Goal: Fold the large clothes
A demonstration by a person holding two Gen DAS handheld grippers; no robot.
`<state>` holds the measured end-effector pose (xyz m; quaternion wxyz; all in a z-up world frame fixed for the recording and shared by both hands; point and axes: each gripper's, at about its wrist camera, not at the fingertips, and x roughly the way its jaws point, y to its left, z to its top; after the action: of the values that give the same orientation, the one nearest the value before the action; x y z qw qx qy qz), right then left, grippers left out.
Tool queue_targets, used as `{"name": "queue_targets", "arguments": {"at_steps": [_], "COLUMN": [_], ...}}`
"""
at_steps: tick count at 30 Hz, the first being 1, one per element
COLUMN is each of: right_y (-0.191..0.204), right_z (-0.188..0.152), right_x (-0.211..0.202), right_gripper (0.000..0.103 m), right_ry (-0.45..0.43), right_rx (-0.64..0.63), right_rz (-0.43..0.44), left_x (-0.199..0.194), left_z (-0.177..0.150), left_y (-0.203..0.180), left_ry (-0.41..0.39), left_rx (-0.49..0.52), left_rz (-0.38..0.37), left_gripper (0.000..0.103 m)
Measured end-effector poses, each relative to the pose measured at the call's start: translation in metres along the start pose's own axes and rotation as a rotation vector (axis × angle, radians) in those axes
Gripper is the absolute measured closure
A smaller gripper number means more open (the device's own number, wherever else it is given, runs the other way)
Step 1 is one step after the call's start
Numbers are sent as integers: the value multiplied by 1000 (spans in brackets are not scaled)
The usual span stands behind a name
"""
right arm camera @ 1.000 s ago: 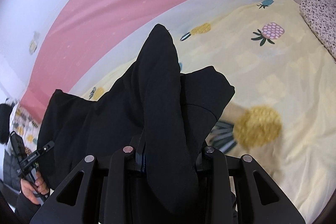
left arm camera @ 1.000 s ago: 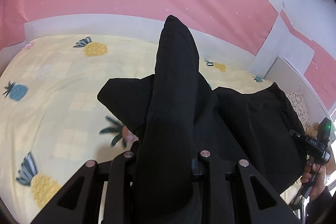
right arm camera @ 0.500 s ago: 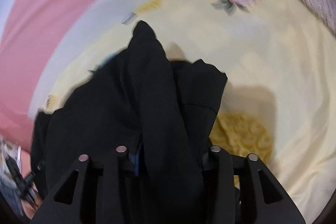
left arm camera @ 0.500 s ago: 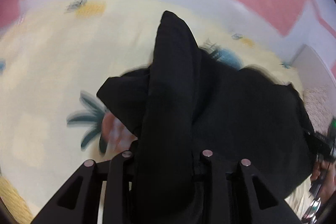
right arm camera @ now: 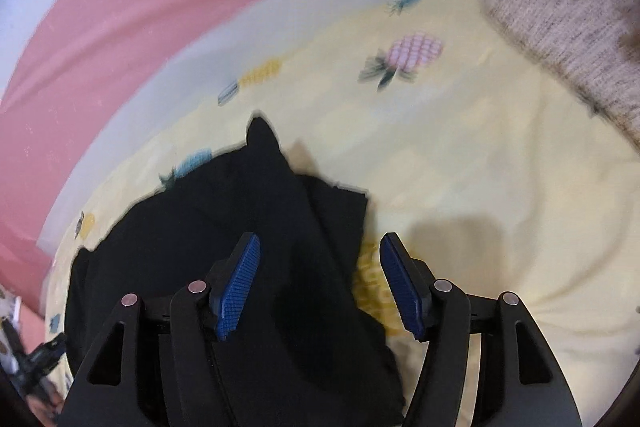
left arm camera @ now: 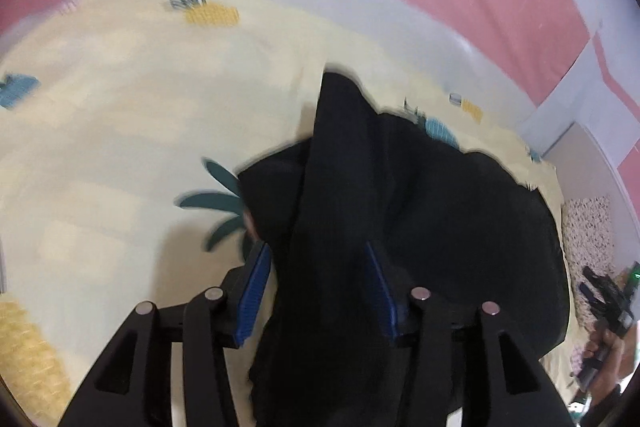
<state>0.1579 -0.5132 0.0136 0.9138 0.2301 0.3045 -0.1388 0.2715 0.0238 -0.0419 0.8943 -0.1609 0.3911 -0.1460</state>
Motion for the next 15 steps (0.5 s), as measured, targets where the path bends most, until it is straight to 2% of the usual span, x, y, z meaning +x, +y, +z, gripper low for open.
{"name": "queue_targets", "arguments": {"at_steps": [1,2,3,4,6,7,8,10,12,15], "right_y": [2,7,13,19,26,25,22,20,26,39], "right_z": [-4,-10,-16,-22,-34,-42,-45,-47,-47,-52], "right_x": [-10,-16,-17,-10,14,31,40,45,33,10], "right_gripper": [41,49,61,77,78,80,81,82,82,82], "right_ry": [-17,-19,-11,18,103,163,189,202,194,183], "right_rx": [-16,-47,-77,-115,-143,-149,-151,-135,-146,-198], "right_rz": [6,1,-3,-11,-23,-51,-77,-88,-110,-125], "left_x": [-10,-19,-24,-23,-9,4,15,30,26,8], "left_z": [-2,-6,-12,-19,-31,-37,-39,-42,-43,-46], "left_y": [-1,-4,-10,-19,-29,-32,-33,-33,-41,-50], "left_ry": [-28,-45,-48,-37,11,51,73,110,106,103], "left_rx": [5,13,32,70,145,164,175,193,212,238], "left_rz": [-10,-29,-47,-52,-23,-6,22,61,86,70], "left_gripper": [54,54,54,54,54,54,54,54,54,54]}}
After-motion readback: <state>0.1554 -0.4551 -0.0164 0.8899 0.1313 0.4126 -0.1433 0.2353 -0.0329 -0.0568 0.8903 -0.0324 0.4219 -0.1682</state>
